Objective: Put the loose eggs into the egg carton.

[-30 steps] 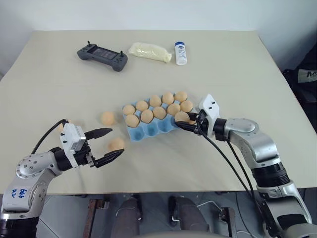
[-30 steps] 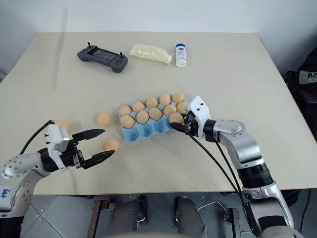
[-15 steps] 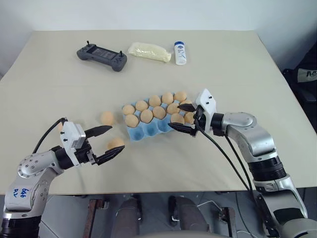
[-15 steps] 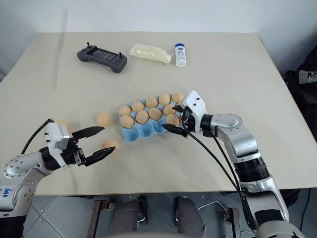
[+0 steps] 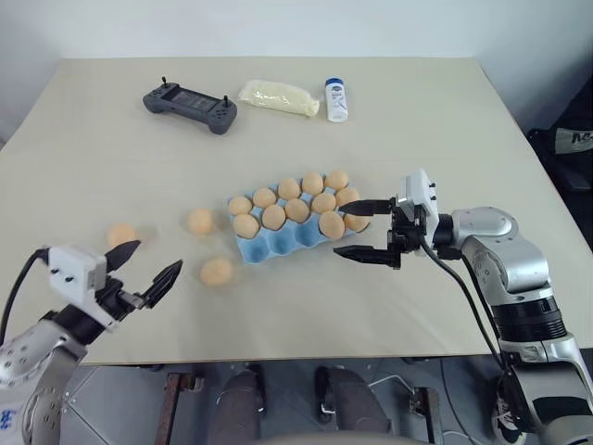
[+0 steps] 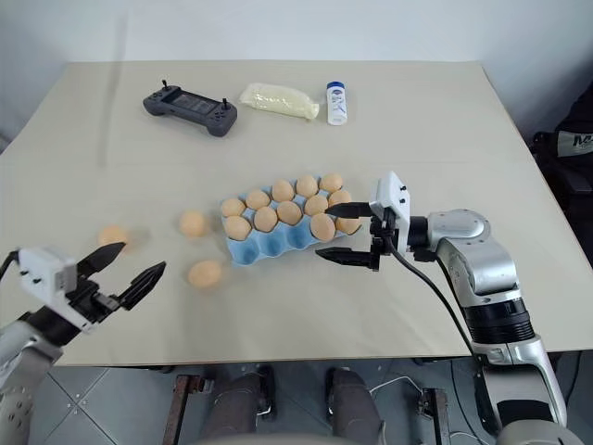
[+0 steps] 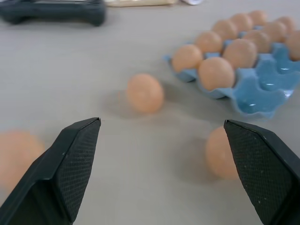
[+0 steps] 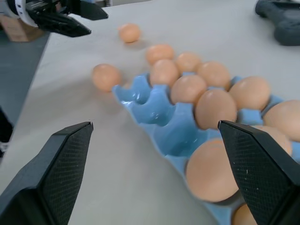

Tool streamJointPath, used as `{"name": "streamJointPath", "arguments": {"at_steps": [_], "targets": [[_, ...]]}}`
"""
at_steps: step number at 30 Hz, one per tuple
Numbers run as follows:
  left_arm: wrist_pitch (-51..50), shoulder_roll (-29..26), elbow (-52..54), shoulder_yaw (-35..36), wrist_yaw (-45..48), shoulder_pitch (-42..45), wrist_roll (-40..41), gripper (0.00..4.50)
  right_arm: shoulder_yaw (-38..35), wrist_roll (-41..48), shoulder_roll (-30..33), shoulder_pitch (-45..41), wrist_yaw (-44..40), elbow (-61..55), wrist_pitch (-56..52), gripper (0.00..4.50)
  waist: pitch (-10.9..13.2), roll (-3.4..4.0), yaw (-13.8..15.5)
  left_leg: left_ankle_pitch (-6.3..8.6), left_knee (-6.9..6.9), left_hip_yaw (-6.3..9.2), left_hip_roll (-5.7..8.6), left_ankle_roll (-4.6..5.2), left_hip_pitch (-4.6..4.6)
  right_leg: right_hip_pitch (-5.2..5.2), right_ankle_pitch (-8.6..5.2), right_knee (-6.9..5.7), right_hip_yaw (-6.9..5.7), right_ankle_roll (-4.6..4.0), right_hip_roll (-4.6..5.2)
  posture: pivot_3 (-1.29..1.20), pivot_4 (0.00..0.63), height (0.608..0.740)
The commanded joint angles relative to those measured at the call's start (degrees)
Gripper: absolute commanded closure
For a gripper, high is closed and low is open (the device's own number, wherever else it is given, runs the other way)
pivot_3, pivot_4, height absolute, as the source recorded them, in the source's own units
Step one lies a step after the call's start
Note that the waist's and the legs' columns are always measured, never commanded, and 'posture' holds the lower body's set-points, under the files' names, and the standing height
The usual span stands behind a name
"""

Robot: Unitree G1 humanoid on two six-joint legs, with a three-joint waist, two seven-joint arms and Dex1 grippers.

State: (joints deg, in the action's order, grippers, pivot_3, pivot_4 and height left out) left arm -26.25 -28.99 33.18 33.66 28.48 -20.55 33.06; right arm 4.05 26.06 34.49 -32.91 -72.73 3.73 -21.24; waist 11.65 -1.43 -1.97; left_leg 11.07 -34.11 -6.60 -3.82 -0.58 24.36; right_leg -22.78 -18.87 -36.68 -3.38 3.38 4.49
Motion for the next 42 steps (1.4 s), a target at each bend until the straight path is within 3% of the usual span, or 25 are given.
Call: {"name": "streamJointPath", "arguments": {"at_steps": [1,5,9,20,25,42], "targets": [[1.1,2.8,5.2,3.9,-0.3,-5.6,2.9,0.0,-0.8,1.1,0.0,-2.2,-3.5,2.0,2.3,0.03,0.0,0.0,0.0,0.01,-0.02,0.0,0.0,-0.01,-0.01,0.02,-0.01,0.01,0.0,-0.01,0.01,0.0,0.15,0.74],[1.4,5.1,8.0,4.1,1.0,-12.0,4.0,0.0,0.1,1.5,-0.6,-3.4,-7.1,3.9,2.7,0.03,0.0,-0.01,0.0,0.04,-0.05,-0.02,0.0,0.01,-0.01,0.04,-0.27,0.18,0.07,-0.62,0.01,0.0,0.15,0.74],[2.4,6.2,10.0,1.3,-0.7,-13.1,1.7,0.0,0.7,1.2,-0.8,-4.1,-10.6,4.9,3.7,0.03,0.0,0.0,0.2,0.06,-0.06,-0.04,0.01,0.03,-0.01,0.08,-0.39,0.31,0.11,-0.88,0.01,0.0,0.15,0.74],[-0.2,7.3,11.1,-10.9,-10.1,-2.9,-5.2,0.0,1.8,-1.0,0.3,-4.8,-12.5,5.9,4.2,0.03,0.0,-0.01,0.2,0.17,-0.04,-0.24,0.01,0.24,0.0,0.21,-0.17,0.69,0.29,-0.72,0.02,0.0,0.15,0.74],[-1.5,6.1,7.8,-15.5,-10.1,0.7,-7.6,0.0,1.3,-0.9,0.4,-4.7,-12.0,5.3,3.7,0.03,0.0,-0.01,0.0,0.17,-0.04,-0.26,0.01,0.24,-0.01,0.2,0.13,0.67,0.28,-0.18,0.0,0.0,0.15,0.74],[0.2,4.2,-2.9,-23.2,-7.5,8.5,-13.5,0.0,0.5,-0.2,1.4,-3.2,-9.7,2.1,1.2,0.03,0.0,0.0,0.2,0.19,-0.02,-0.27,0.01,0.24,0.0,0.16,0.08,0.69,0.32,-0.28,0.06,0.0,0.15,0.74]]}}
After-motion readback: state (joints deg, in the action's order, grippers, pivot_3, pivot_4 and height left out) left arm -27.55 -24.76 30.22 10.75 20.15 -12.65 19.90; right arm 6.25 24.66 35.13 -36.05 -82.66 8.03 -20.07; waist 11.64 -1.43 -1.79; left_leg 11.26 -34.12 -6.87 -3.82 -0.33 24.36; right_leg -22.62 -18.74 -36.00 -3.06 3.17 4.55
